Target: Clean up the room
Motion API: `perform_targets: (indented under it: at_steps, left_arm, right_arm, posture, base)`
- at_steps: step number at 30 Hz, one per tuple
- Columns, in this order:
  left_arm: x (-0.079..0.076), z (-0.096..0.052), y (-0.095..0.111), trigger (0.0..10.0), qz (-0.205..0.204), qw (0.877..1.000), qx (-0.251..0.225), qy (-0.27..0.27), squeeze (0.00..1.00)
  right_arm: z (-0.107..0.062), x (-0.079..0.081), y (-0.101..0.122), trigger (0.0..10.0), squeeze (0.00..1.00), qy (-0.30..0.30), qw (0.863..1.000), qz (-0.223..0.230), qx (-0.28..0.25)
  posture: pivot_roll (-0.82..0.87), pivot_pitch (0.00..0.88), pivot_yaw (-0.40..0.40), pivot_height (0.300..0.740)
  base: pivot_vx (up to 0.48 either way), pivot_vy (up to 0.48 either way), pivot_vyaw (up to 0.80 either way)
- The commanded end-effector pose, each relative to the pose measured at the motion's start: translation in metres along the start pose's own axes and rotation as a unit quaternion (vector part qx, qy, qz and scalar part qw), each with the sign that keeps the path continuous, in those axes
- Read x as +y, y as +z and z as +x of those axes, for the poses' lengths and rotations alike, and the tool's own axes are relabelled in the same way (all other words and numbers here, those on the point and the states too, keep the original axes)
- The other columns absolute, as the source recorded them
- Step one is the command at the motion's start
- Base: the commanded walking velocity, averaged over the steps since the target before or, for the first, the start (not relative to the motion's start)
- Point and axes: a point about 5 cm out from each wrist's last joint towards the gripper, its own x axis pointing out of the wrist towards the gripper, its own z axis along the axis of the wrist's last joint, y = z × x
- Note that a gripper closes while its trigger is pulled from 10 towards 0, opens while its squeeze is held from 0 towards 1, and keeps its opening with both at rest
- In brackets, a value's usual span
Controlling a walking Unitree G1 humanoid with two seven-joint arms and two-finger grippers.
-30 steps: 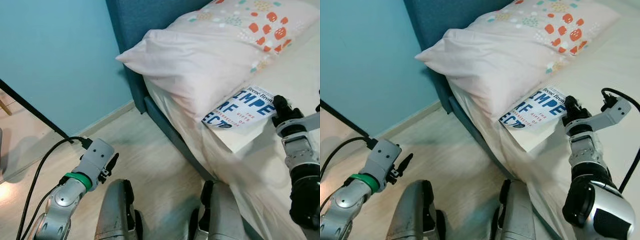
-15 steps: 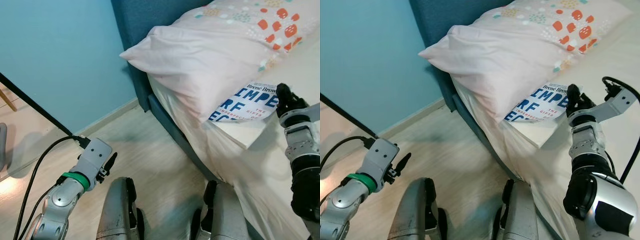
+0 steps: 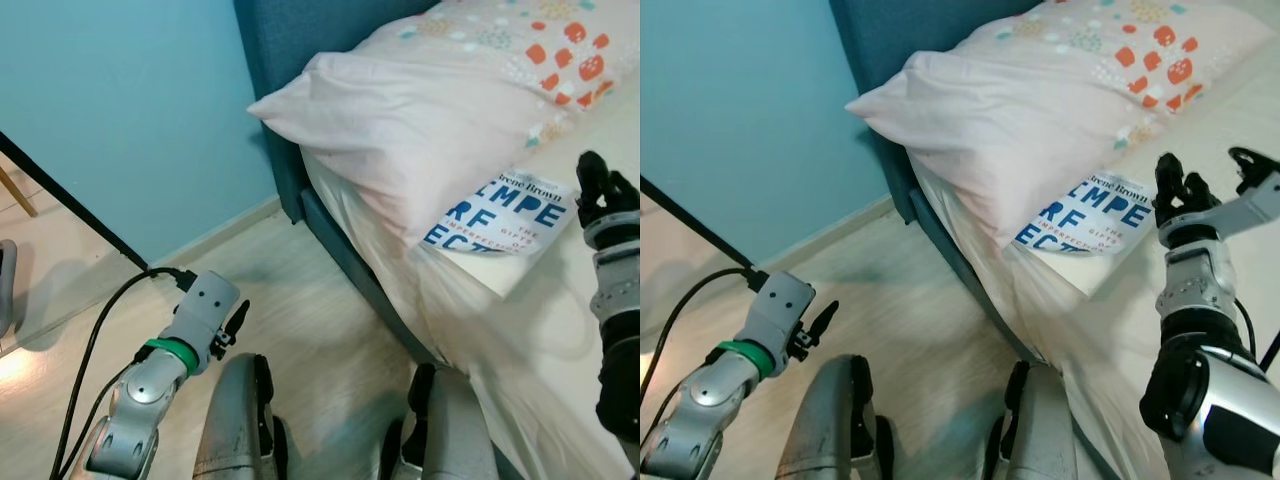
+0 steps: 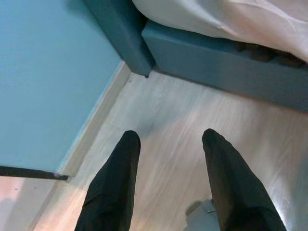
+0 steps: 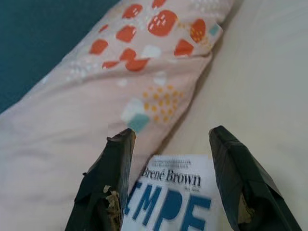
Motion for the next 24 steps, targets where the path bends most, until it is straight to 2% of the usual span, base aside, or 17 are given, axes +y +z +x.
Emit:
perform_targets:
  at_steps: [1,2,3,4,5,6,7,10,11,12,13,15,16,23,24]
  left_arm:
    - [-0.012,0.005,-0.005,10.0,-0.006,1.000,0.006,-0.012,0.00]
    - [-0.012,0.005,-0.005,10.0,-0.006,1.000,0.006,-0.012,0.00]
    - [-0.015,0.009,-0.003,10.0,-0.009,1.000,0.002,-0.013,0.00]
    - [-0.015,0.009,-0.003,10.0,-0.009,1.000,0.002,-0.013,0.00]
    - [-0.016,0.011,-0.002,10.0,-0.011,1.000,0.000,-0.013,0.00]
    - [-0.016,0.011,-0.002,10.0,-0.011,1.000,0.000,-0.013,0.00]
    - [-0.016,0.013,-0.001,10.0,-0.014,1.000,-0.002,-0.008,0.00]
    - [-0.016,0.013,-0.001,10.0,-0.014,1.000,-0.002,-0.008,0.00]
    - [-0.015,0.013,-0.002,10.0,-0.018,1.000,-0.002,0.000,0.00]
    - [-0.015,0.013,-0.002,10.0,-0.018,1.000,-0.002,0.000,0.00]
    - [-0.015,0.012,-0.003,10.0,-0.018,1.000,-0.001,0.002,0.00]
    - [-0.015,0.012,-0.004,10.0,-0.018,1.000,0.000,0.003,0.00]
    - [-0.015,0.012,-0.004,10.0,-0.018,1.000,0.000,0.003,0.00]
    - [-0.014,0.012,-0.004,10.0,-0.015,1.000,-0.004,0.005,0.00]
    - [-0.013,0.011,-0.004,10.0,-0.013,1.000,-0.004,0.004,0.00]
  right_arm:
    - [-0.016,0.001,-0.040,10.0,0.00,0.032,0.994,-0.026,0.099]
    - [-0.016,0.001,-0.040,10.0,0.00,0.032,0.994,-0.026,0.099]
    - [-0.025,0.004,-0.061,10.0,0.00,0.046,0.984,-0.059,0.162]
    - [-0.025,0.004,-0.061,10.0,0.00,0.046,0.984,-0.059,0.162]
    - [-0.030,0.005,-0.073,10.0,0.00,0.053,0.975,-0.082,0.199]
    - [-0.030,0.005,-0.073,10.0,0.00,0.053,0.975,-0.082,0.199]
    - [-0.034,0.003,-0.081,10.0,0.00,0.023,0.971,-0.085,0.224]
    - [-0.034,0.003,-0.081,10.0,0.00,0.023,0.971,-0.085,0.224]
    - [-0.028,0.002,-0.076,10.0,0.00,-0.039,0.981,-0.001,0.189]
    - [-0.028,0.002,-0.076,10.0,0.00,-0.039,0.981,-0.001,0.189]
    - [-0.025,0.002,-0.073,10.0,0.65,-0.057,0.983,0.033,0.170]
    - [-0.023,0.004,-0.070,10.0,0.65,-0.065,0.984,0.055,0.153]
    - [-0.024,0.005,-0.073,10.0,1.00,-0.066,0.983,0.064,0.156]
    - [-0.032,0.007,-0.088,10.0,1.00,-0.073,0.976,0.103,0.178]
    - [-0.034,0.007,-0.092,10.0,0.72,-0.078,0.973,0.117,0.185]
  posture:
    - [0.12,0.229,0.072,0.567]
    - [0.12,0.229,0.072,0.567]
    - [0.12,0.225,0.065,0.567]
    - [0.12,0.225,0.065,0.567]
    - [0.12,0.225,0.065,0.567]
    - [0.12,0.225,0.065,0.567]
    - [0.13,0.217,0.045,0.567]
    - [0.13,0.217,0.045,0.567]
    - [0.13,0.217,0.037,0.567]
    - [0.13,0.217,0.037,0.567]
    - [0.13,0.217,0.037,0.567]
    - [0.13,0.217,0.037,0.567]
    - [0.14,0.220,0.038,0.567]
    - [0.15,0.232,0.050,0.567]
    - [0.15,0.236,0.054,0.567]
  base:
    - [0.000,0.000,0.00]
    - [0.000,0.000,0.00]
    - [0.000,0.000,0.00]
    - [0.000,0.000,0.00]
    - [0.000,0.000,0.00]
    - [0.000,0.000,0.00]
    - [0.000,0.000,0.00]
    - [0.000,0.000,0.00]
    - [0.000,0.000,0.00]
    - [0.000,0.000,0.00]
    - [0.000,0.000,0.00]
    - [0.000,0.000,0.00]
    - [0.000,0.000,0.00]
    - [0.000,0.000,0.00]
    - [0.000,0.000,0.00]
